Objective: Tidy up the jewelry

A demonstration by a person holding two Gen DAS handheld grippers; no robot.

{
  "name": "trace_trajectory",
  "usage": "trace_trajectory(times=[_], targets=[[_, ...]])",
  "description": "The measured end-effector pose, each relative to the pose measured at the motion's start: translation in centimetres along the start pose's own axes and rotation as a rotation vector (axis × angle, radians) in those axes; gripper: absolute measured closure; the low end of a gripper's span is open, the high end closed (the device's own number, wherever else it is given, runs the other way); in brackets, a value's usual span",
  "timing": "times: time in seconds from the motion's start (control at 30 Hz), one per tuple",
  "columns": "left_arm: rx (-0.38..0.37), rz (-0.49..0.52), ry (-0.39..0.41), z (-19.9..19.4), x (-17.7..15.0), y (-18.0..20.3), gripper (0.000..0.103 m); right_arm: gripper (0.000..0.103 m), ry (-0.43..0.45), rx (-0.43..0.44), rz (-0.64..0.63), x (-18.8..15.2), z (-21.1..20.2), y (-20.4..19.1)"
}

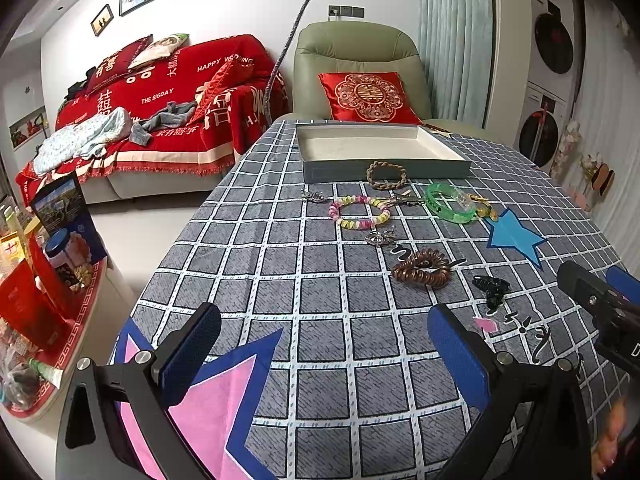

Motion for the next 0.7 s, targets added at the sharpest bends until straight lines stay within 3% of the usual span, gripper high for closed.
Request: trace_trajectory(times=[0.7], targets=[[0.003,-0.001,-0.003,0.18,-0.21,-0.20,0.000,0.000,-0.005,0.003,0.002,-0.30,0.11,-0.09]])
Point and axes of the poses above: each gripper's, at about its wrist camera, not at the fingertips, and z roughly the way its jaws point, y to its right, x to its top, the point moved 4 cm from there along z, roughly the way its jaws point, and after that the axes turned 1 degree about -y, right-handed, at the moved point
